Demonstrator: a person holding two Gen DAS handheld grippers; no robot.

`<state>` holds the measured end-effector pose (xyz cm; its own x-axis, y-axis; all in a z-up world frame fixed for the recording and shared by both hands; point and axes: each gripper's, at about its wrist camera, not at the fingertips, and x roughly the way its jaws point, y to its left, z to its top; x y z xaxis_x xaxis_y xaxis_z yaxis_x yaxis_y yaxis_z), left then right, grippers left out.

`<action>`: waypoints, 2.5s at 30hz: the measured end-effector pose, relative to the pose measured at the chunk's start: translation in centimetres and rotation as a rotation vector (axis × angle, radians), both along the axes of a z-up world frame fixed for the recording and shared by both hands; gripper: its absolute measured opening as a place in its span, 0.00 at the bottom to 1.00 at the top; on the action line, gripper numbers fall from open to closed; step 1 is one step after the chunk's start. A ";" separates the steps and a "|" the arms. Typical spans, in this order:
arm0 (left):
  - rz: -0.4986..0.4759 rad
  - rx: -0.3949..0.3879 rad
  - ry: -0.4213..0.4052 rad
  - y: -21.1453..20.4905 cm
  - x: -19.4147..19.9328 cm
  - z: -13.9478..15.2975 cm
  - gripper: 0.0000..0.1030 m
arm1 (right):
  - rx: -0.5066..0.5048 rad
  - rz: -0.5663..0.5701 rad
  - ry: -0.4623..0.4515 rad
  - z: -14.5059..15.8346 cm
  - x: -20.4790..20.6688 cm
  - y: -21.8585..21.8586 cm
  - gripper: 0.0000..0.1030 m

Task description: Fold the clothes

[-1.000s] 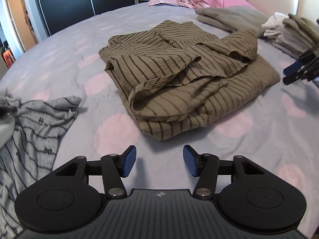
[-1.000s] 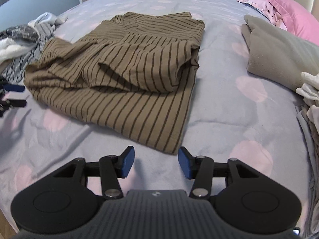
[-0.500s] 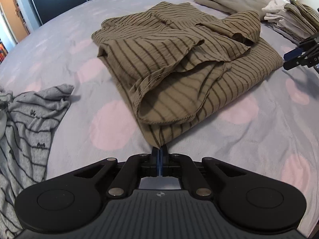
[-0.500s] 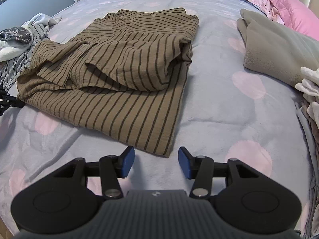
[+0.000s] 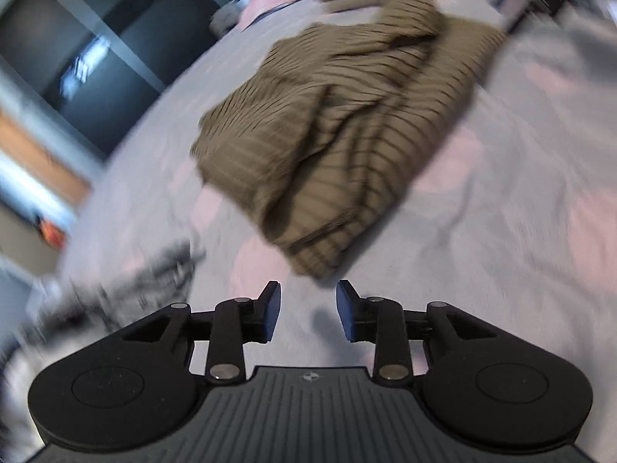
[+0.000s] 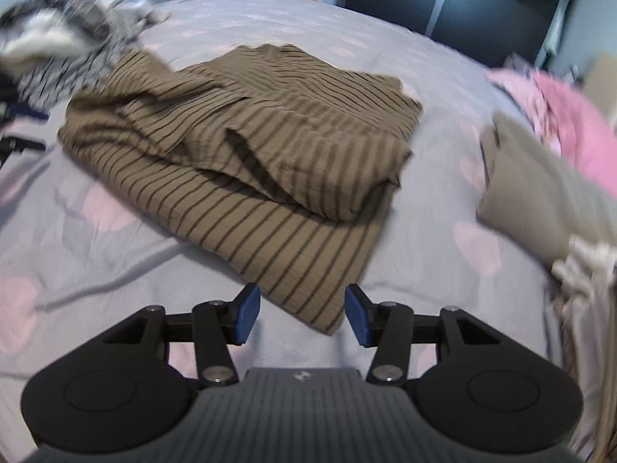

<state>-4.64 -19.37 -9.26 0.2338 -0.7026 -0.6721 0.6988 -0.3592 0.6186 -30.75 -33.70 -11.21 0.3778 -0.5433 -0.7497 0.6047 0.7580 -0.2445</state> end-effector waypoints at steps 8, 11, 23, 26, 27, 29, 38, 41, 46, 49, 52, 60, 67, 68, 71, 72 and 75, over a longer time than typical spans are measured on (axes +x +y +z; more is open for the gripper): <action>-0.119 -0.020 -0.340 -0.1 -2.8 -4.5 0.29 | -0.220 0.221 0.290 -3.6 3.2 3.2 0.52; -0.115 -0.036 -0.370 -1.0 -3.2 -5.5 0.22 | -0.290 0.257 0.323 -4.5 3.8 3.3 0.52; -0.100 -0.058 -0.338 -2.0 -3.6 -3.4 0.01 | -0.434 0.294 0.369 -4.3 5.2 2.9 0.04; -0.107 -0.049 -0.320 -1.7 -3.6 -1.1 0.01 | -0.420 0.286 0.335 -1.6 5.1 2.8 0.03; -0.111 -0.046 -0.309 -1.5 -3.6 -0.2 0.01 | -0.419 0.291 0.328 -0.8 5.1 3.0 0.03; -0.108 -0.045 -0.278 -0.9 -3.6 1.6 0.01 | -0.422 0.310 0.329 0.7 4.9 3.6 0.03; -0.195 0.045 -0.214 6.1 -3.9 6.5 0.01 | -0.317 0.421 0.358 4.8 2.6 10.3 0.03; -0.230 0.099 -0.197 9.4 -4.4 6.3 0.01 | -0.272 0.450 0.358 5.3 1.6 13.3 0.03; -0.287 0.162 -0.181 13.3 -5.3 5.6 0.01 | -0.214 0.520 0.413 4.7 0.4 18.2 0.03; -0.333 0.215 -0.180 14.7 -5.8 4.5 0.01 | -0.164 0.560 0.431 4.1 -0.2 19.7 0.03; -0.376 0.255 -0.207 14.6 -6.3 2.8 0.01 | -0.137 0.570 0.466 2.5 -0.6 21.9 0.03; -0.392 0.406 -0.079 14.5 -6.1 2.5 0.12 | -0.055 0.617 0.527 -0.4 0.0 22.2 0.26; -0.353 0.278 0.197 13.3 -4.5 9.1 0.26 | 0.012 0.475 0.314 5.2 -0.9 20.6 0.34; -0.323 0.253 0.234 12.6 -4.0 10.0 0.30 | 0.015 0.438 0.284 6.0 -1.1 19.8 0.36; -0.184 0.168 0.327 10.2 -2.4 11.8 0.45 | 0.035 0.328 0.192 8.1 -1.5 17.6 0.37; -0.129 0.155 0.359 9.3 -1.9 12.0 0.46 | 0.048 0.290 0.164 8.7 -1.6 16.7 0.38; 0.035 0.158 0.445 6.4 -0.4 11.8 0.46 | 0.088 0.189 0.100 9.1 -1.7 13.6 0.39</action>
